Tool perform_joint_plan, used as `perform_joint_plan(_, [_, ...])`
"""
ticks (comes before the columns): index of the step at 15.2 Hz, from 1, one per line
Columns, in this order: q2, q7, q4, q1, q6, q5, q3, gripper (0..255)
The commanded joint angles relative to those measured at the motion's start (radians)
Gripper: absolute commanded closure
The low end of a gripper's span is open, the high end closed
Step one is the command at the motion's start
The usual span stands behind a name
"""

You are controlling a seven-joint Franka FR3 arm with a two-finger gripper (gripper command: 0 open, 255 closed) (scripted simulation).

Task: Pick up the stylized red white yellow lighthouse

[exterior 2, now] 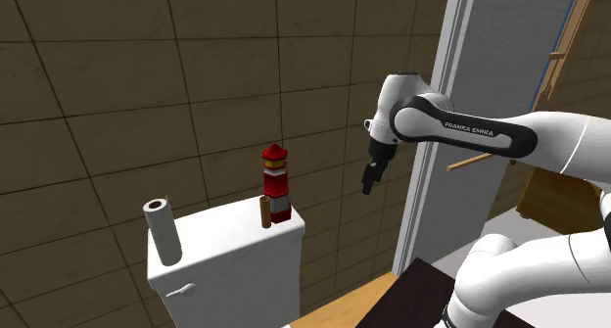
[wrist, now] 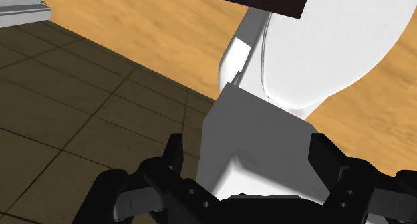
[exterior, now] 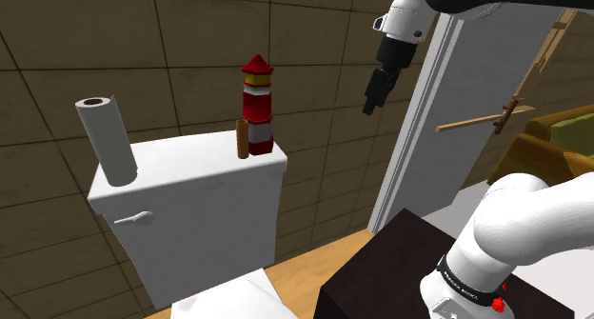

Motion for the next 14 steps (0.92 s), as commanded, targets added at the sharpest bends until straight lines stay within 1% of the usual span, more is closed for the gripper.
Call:
perform_joint_plan(1, [0.0, 0.0, 0.0, 0.0, 0.0, 0.0, 0.0, 0])
perform_joint_plan(8, [0.264, -0.06, 0.198, 0.04, 0.074, 0.139, -0.065, 0])
perform_joint_plan(14, [0.488, -0.124, 0.414, 0.073, 0.078, 0.284, -0.121, 0])
